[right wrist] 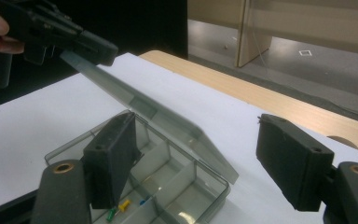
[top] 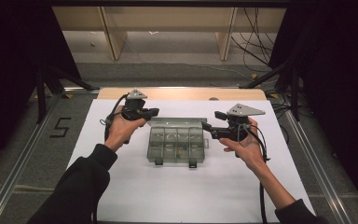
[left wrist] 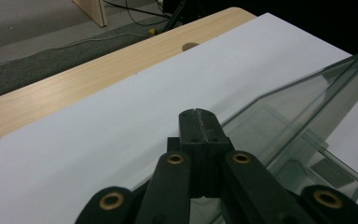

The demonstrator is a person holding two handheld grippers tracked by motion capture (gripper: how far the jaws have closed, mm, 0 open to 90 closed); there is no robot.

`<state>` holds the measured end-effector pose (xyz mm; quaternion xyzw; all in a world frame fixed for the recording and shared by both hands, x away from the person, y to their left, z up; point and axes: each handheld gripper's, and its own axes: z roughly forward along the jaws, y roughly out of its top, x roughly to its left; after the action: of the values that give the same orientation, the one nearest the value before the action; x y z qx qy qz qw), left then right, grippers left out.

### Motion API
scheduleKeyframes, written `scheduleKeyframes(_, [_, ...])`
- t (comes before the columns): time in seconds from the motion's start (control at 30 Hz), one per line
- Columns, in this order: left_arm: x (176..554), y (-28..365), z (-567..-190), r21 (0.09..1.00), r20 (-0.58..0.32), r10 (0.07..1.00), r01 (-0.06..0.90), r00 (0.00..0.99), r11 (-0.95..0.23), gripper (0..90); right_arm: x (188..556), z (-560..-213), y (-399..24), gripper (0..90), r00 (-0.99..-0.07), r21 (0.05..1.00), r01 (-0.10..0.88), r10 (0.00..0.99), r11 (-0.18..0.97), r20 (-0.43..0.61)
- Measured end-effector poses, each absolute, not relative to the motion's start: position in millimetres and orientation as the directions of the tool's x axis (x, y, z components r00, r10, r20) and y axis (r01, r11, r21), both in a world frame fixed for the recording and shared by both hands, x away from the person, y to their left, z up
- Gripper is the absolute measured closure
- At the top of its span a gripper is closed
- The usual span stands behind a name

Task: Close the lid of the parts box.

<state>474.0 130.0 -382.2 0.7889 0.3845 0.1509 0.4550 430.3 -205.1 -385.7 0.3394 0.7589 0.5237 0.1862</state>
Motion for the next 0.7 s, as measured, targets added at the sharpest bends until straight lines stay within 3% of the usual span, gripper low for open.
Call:
scheduleKeyframes(0.4, [446.6, 131.6, -399.5, 0.837, -0.117, 0.716, 0.457, 0.688, -0.302, 89.9, 421.0, -380.7, -203.0, 31.1, -0.723, 0.923, 0.311, 0.687, 0.226, 0.076])
scheduleKeyframes(0.7, [433.8, 133.8, -412.2, 0.832, -0.126, 0.701, 0.460, 0.702, -0.311, 89.9, 418.6, -385.8, -205.6, 60.5, -0.764, 0.909, 0.321, 0.640, 0.267, 0.082])
